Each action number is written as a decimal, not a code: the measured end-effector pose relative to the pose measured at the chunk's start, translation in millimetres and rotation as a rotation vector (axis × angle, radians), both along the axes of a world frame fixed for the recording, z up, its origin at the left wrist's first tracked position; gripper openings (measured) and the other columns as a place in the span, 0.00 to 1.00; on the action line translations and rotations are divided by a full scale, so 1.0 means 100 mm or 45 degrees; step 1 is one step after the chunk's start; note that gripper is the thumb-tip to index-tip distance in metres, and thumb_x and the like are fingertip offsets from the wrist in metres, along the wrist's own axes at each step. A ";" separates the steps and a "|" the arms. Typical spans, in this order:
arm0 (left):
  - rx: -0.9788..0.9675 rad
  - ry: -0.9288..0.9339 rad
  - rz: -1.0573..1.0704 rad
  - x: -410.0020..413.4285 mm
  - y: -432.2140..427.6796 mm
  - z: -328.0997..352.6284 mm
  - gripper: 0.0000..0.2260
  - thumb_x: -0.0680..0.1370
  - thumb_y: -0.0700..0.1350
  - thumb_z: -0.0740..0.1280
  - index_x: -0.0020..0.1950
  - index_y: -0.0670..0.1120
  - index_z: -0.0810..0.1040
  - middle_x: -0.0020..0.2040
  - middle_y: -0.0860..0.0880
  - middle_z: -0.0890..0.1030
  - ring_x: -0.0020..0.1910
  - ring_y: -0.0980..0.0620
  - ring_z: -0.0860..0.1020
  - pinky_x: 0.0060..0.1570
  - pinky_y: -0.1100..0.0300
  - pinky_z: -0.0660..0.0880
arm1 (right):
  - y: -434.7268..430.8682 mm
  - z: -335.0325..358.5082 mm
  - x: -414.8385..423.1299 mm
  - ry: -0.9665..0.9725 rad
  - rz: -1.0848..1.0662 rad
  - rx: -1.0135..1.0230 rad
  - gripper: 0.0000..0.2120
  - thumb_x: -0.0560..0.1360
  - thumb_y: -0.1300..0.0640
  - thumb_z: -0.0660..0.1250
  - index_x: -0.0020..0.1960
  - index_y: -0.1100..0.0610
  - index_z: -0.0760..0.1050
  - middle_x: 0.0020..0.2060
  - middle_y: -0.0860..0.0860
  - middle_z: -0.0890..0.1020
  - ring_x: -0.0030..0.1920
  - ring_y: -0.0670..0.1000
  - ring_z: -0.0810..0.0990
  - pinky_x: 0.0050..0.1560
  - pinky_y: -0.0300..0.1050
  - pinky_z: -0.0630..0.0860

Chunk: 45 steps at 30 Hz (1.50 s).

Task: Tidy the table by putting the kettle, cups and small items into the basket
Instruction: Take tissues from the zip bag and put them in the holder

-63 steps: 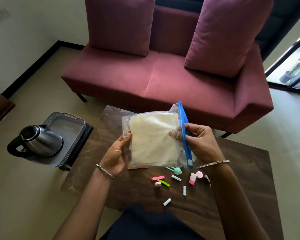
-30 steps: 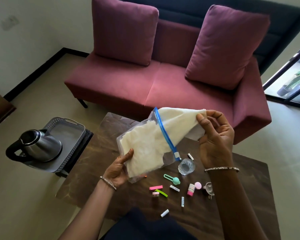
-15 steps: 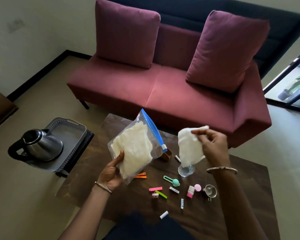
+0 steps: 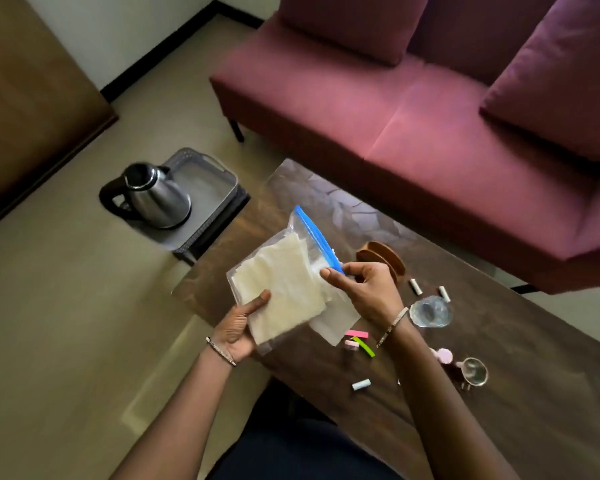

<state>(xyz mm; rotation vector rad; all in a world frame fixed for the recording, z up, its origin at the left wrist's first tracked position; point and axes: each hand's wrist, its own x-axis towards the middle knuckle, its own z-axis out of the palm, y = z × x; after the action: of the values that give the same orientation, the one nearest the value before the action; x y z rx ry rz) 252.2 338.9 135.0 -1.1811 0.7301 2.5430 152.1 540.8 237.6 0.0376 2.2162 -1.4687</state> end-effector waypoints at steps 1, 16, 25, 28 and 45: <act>-0.016 -0.030 0.042 0.04 -0.08 -0.08 0.22 0.71 0.38 0.72 0.65 0.42 0.77 0.61 0.38 0.80 0.59 0.41 0.81 0.49 0.45 0.80 | -0.06 -0.09 -0.01 0.000 -0.016 0.022 0.12 0.71 0.46 0.77 0.45 0.56 0.87 0.31 0.46 0.81 0.31 0.45 0.74 0.31 0.39 0.70; -0.063 -0.271 0.228 -0.28 -1.00 -1.58 0.16 0.79 0.39 0.65 0.67 0.44 0.75 0.58 0.43 0.83 0.55 0.45 0.83 0.54 0.44 0.80 | -0.42 -0.91 -0.36 -0.039 -0.390 -0.088 0.08 0.70 0.63 0.77 0.44 0.52 0.86 0.46 0.46 0.87 0.47 0.41 0.83 0.38 0.33 0.78; -0.313 -0.571 0.219 -0.46 -0.99 -2.11 0.24 0.72 0.36 0.75 0.67 0.39 0.75 0.63 0.41 0.79 0.59 0.41 0.80 0.60 0.41 0.76 | -0.68 -1.06 -0.49 -0.302 -0.668 -0.300 0.07 0.70 0.64 0.76 0.43 0.54 0.84 0.44 0.46 0.87 0.42 0.44 0.85 0.35 0.37 0.80; -0.699 -0.800 0.106 -0.45 -0.99 -2.08 0.31 0.67 0.41 0.79 0.66 0.39 0.71 0.62 0.41 0.79 0.59 0.41 0.79 0.60 0.43 0.76 | -0.72 -1.02 -0.52 -0.329 -0.706 -0.355 0.07 0.70 0.65 0.76 0.45 0.55 0.84 0.45 0.47 0.87 0.44 0.44 0.85 0.37 0.39 0.81; -0.266 0.489 -0.689 -1.61 -0.61 -0.40 0.14 0.73 0.49 0.73 0.56 0.46 0.81 0.53 0.46 0.83 0.51 0.51 0.81 0.49 0.56 0.79 | -0.30 -0.64 -0.42 -0.326 -0.618 -0.612 0.08 0.67 0.62 0.77 0.44 0.53 0.84 0.52 0.54 0.85 0.56 0.55 0.83 0.50 0.52 0.81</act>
<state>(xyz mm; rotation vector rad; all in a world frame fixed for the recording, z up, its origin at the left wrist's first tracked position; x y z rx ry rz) 91.1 278.2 95.0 -0.4417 1.2334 2.2711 110.6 510.4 173.4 0.6030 1.6675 -2.0858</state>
